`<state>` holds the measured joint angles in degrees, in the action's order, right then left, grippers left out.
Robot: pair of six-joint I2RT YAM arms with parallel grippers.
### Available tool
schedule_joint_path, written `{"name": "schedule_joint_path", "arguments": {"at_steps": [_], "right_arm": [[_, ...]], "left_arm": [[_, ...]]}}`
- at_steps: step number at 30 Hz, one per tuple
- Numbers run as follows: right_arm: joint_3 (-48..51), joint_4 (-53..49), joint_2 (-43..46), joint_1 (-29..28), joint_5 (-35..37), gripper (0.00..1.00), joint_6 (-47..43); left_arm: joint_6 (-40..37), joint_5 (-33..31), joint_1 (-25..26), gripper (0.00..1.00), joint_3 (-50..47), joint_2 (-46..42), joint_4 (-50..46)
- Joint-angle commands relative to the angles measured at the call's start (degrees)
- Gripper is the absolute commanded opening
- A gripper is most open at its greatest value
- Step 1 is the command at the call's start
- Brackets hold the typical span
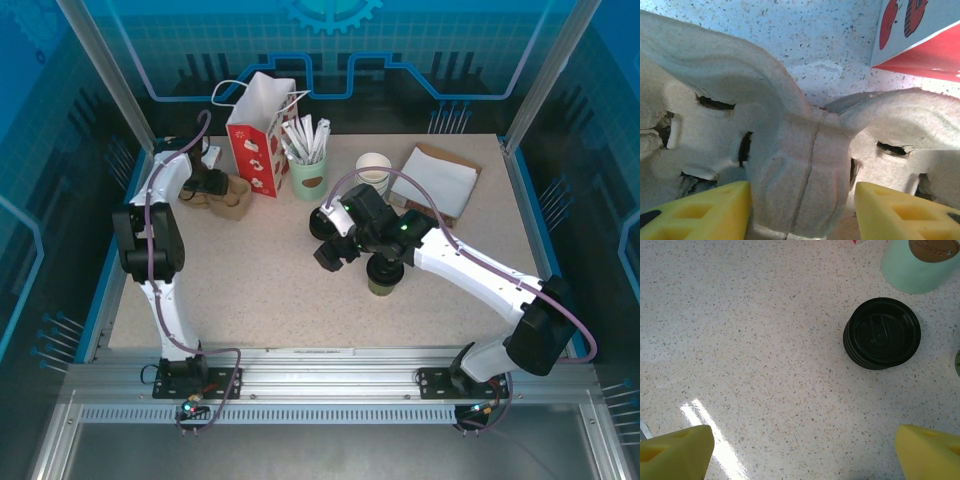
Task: Pack the takeout coffee
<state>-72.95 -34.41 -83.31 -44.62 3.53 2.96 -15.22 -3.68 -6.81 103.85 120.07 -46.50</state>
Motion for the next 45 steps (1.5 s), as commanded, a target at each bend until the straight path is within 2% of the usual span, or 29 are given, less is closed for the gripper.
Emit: {"name": "schedule_joint_path", "arguments": {"at_steps": [1,11,33,45], "right_arm": [[0.75,0.31,-0.54,-0.15,-1.22,0.94,0.81],[0.88,0.13,-0.80,-0.20,-1.75,0.94,1.06],[1.40,0.05,-0.34,-0.27,-2.23,0.94,1.40],[1.59,0.14,-0.45,-0.22,-2.48,0.94,1.41]], "left_arm": [[-0.69,0.34,-0.23,0.54,2.28,1.10,-1.93],[-0.48,-0.16,-0.24,0.45,3.37,-0.64,-3.20],[-0.60,-1.50,-0.23,0.51,4.93,-0.08,-5.52],[-0.61,-1.37,-0.22,0.47,7.32,1.41,-8.13]]}}
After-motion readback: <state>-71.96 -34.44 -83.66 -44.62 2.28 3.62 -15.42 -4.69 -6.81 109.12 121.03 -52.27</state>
